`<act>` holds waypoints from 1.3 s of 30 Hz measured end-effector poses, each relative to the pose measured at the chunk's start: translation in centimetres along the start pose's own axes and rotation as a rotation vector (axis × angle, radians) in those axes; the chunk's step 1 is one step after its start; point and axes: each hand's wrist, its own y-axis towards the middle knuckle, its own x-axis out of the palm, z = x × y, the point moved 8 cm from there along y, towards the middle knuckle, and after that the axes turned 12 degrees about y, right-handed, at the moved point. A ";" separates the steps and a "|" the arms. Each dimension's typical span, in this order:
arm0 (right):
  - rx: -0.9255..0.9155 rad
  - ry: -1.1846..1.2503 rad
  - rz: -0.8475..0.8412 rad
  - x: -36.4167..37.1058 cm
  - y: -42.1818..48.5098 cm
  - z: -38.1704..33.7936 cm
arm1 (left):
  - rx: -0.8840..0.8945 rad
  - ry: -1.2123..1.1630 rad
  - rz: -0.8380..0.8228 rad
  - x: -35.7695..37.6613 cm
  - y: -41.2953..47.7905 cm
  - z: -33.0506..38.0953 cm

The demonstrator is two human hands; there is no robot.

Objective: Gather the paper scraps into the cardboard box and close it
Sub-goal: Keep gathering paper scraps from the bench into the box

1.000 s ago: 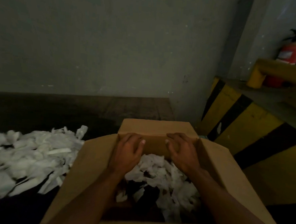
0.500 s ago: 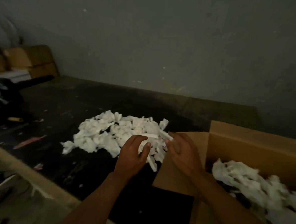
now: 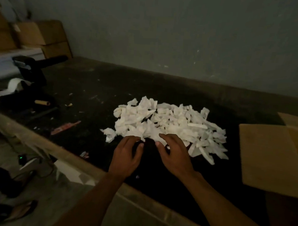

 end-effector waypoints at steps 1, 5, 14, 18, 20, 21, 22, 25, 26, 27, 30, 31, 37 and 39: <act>0.010 -0.017 -0.014 1.2 -0.1 0.2 | 0.002 -0.011 -0.013 0.3 -0.2 -1.1; 0.074 -0.072 -0.078 4.2 0.4 1.8 | -0.048 -0.055 -0.055 2.5 -0.6 -4.9; 0.077 -0.021 -0.065 7.4 6.7 6.0 | -0.090 -0.074 -0.057 6.1 3.3 -8.6; 0.071 0.019 -0.049 8.3 9.7 7.9 | -0.094 -0.034 -0.049 7.1 7.0 -9.7; 0.070 0.027 -0.050 8.8 10.8 9.1 | -0.122 -0.044 -0.042 7.9 8.5 -10.5; 0.075 0.034 -0.052 9.0 11.4 9.9 | -0.131 -0.050 -0.036 8.3 9.1 -10.8; 0.077 0.044 -0.057 9.3 11.8 10.6 | -0.135 -0.059 -0.031 8.8 9.5 -11.1; 0.081 0.100 -0.061 9.9 12.9 12.4 | -0.145 -0.070 -0.030 10.3 10.2 -12.2; 0.075 0.124 -0.045 10.0 13.2 12.8 | -0.151 -0.069 -0.025 10.6 10.3 -12.6; 0.070 0.141 -0.029 10.1 13.4 13.3 | -0.157 -0.068 -0.020 10.9 10.5 -13.0; 0.075 0.139 -0.006 11.1 14.2 14.5 | -0.183 -0.061 0.002 11.7 10.8 -14.4; 0.078 0.124 0.003 11.4 14.3 14.9 | -0.198 -0.048 0.009 11.9 10.7 -14.9; 0.043 -0.035 0.021 12.5 14.0 15.0 | -0.427 0.207 -0.072 13.5 9.8 -19.0; 0.025 -0.079 0.027 12.8 13.9 15.1 | -0.450 0.212 -0.114 14.1 9.7 -19.5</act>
